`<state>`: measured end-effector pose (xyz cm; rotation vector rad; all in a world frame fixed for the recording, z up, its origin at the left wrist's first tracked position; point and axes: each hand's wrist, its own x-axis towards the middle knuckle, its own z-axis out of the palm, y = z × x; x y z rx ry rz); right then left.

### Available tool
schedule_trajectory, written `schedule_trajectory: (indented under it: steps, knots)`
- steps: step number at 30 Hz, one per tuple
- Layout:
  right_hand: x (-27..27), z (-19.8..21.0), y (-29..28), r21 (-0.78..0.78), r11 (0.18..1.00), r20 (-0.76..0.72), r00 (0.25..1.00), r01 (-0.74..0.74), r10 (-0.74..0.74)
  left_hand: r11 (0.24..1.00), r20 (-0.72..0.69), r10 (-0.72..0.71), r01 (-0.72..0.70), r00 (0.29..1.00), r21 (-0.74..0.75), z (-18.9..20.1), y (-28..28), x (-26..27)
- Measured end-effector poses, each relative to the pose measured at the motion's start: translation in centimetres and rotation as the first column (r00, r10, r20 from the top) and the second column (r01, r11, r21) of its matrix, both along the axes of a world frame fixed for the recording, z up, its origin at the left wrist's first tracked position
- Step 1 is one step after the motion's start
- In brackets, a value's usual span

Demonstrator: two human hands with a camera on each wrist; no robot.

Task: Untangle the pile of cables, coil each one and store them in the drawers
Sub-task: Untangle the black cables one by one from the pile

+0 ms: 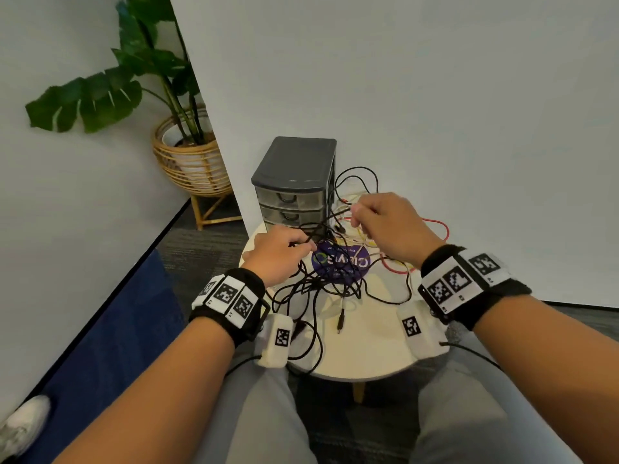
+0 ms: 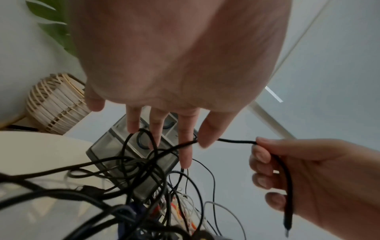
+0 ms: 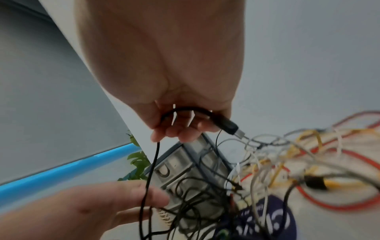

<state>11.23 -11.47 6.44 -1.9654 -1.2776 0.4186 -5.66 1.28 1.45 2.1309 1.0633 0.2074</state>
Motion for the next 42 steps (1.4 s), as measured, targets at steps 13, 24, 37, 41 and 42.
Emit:
schedule_trajectory:
  steps: [13, 24, 37, 41, 42]
  knots:
    - [-1.0, -1.2, 5.1, -0.236, 0.955, 0.206, 0.951, -0.179, 0.229, 0.997, 0.007, -0.005, 0.005, 1.000, 0.080, -0.4, 0.9, 0.5]
    - [2.9, -4.6, 5.1, -0.383, 0.923, -0.042, 0.999, -0.041, 0.027, 0.969, 0.306, 0.225, -0.181, 0.925, -0.166, -2.1, 0.9, 1.5]
    - [2.8, -7.7, 7.4, -0.541, 0.829, -0.057, 0.990, -0.140, 0.130, 0.792, 0.417, 0.503, -0.211, 0.757, -0.573, -3.1, 1.4, 1.3]
    - [3.2, -6.6, 7.4, -0.426, 0.897, 0.112, 0.977, -0.118, 0.181, 0.859, 0.387, 0.425, -0.230, 0.819, -0.458, -2.6, 0.8, 1.0]
    - [3.3, -6.0, 7.3, -0.370, 0.920, 0.111, 0.977, -0.129, 0.182, 0.884, 0.373, 0.383, -0.218, 0.845, -0.415, -2.6, 0.8, 0.9]
